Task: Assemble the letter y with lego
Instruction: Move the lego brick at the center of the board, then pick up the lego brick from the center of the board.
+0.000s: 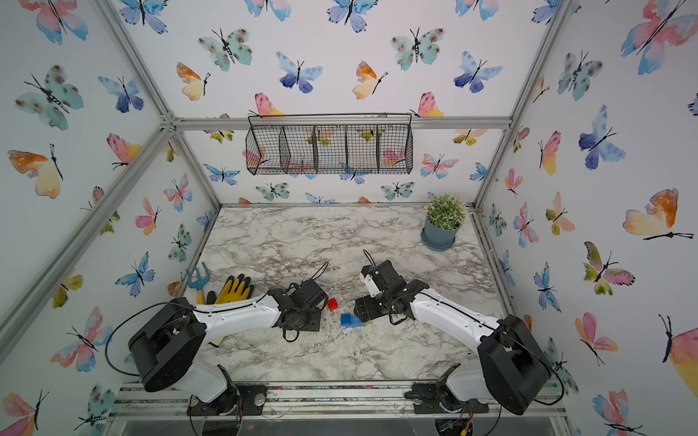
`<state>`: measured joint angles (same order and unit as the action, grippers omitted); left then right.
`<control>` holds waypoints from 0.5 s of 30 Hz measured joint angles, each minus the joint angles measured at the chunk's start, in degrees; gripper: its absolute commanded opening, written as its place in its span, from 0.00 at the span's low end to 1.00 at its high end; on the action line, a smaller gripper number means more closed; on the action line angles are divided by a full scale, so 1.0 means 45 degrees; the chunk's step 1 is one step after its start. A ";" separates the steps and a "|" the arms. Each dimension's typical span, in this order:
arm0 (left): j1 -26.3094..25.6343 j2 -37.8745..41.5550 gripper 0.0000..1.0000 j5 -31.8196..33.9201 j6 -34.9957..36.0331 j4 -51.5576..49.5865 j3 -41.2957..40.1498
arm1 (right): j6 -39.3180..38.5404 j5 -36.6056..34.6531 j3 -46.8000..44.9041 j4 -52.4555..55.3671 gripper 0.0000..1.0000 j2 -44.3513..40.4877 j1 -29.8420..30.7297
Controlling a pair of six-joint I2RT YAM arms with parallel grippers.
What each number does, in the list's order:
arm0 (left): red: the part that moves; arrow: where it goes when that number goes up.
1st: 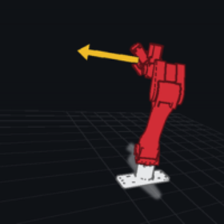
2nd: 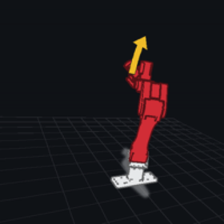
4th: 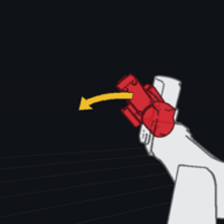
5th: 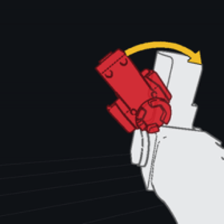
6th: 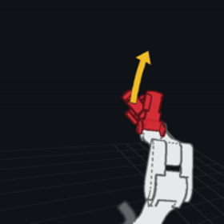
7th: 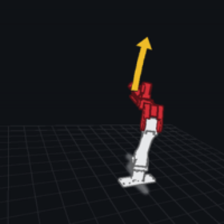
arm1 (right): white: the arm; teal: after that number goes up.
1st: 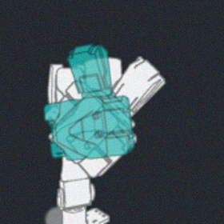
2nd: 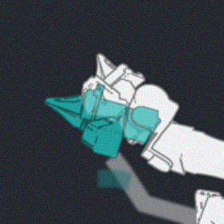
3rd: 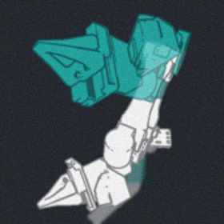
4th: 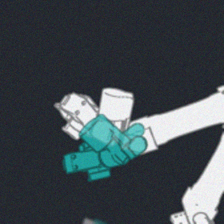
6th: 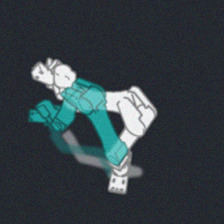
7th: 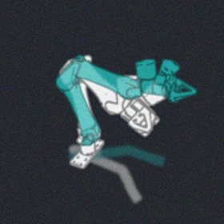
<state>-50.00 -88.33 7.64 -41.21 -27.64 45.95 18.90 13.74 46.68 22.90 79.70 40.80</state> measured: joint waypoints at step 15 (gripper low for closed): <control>0.0000 0.2778 0.66 0.0272 -0.0549 -0.0782 -0.0627 | -0.0471 0.1972 0.0869 -0.1277 0.83 0.2851 0.0000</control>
<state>-50.00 -75.83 8.86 -43.68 -31.16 43.13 16.78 22.61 50.59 17.15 92.53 40.80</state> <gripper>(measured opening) 0.651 0.826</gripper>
